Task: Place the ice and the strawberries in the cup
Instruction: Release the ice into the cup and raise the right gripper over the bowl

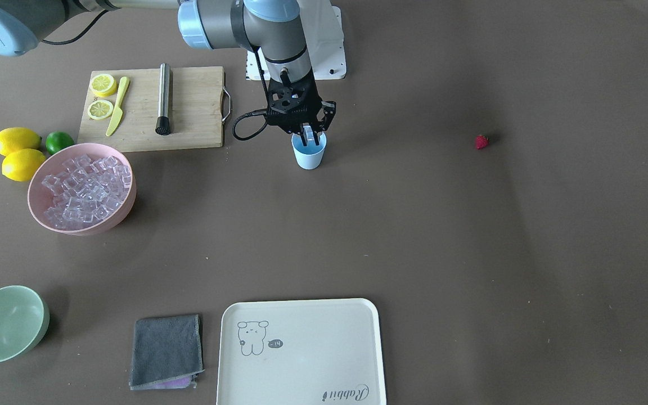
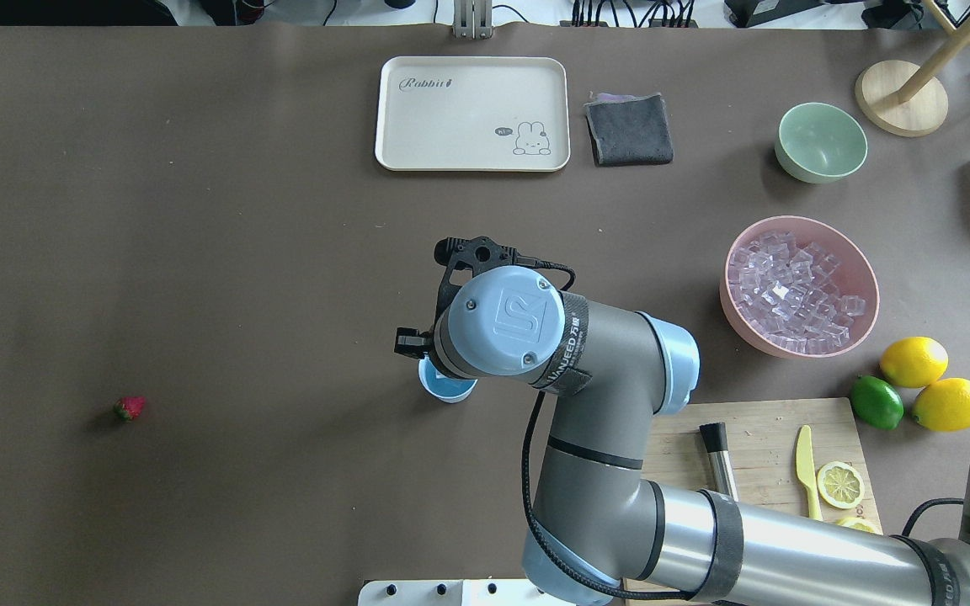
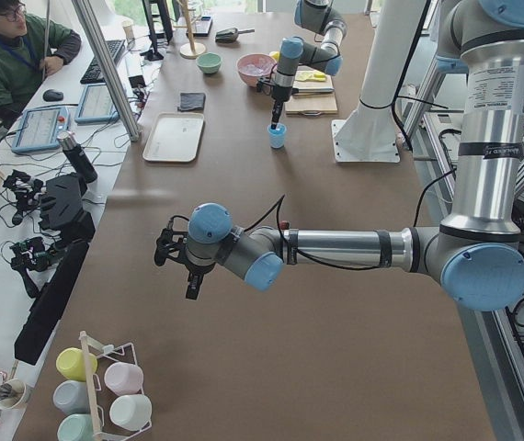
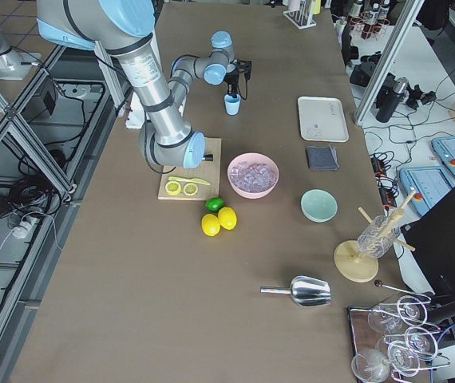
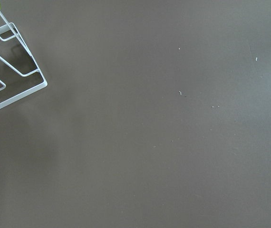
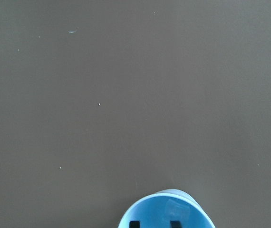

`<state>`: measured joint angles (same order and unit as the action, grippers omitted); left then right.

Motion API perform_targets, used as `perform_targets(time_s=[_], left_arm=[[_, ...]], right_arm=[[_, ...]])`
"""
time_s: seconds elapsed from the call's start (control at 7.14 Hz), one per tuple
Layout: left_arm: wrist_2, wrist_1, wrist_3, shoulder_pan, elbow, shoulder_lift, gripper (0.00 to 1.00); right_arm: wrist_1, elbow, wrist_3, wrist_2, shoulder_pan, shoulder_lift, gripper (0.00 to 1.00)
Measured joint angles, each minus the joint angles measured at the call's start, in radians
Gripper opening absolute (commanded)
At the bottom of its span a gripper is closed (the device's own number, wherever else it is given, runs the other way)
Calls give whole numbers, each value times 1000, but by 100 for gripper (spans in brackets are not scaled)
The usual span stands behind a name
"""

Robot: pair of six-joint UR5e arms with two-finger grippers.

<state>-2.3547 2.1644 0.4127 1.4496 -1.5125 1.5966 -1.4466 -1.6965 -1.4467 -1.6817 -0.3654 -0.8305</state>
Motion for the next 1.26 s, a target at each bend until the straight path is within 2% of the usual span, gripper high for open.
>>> perform_targets(time_s=[0.42, 0.7, 0.98, 1.26], left_arm=[[0, 0, 0, 0, 6, 8, 98], [0, 0, 3, 0, 6, 13, 98], [-1, 0, 8, 0, 4, 15, 98], [-2, 3, 9, -1, 2, 15, 98]], right_arm=[[-27, -49, 0, -8, -7, 0, 100], [-155, -145, 7, -59, -64, 1, 100], [-297, -208, 140, -191, -227, -37, 100], [-340, -246, 410, -313, -406, -158, 100]])
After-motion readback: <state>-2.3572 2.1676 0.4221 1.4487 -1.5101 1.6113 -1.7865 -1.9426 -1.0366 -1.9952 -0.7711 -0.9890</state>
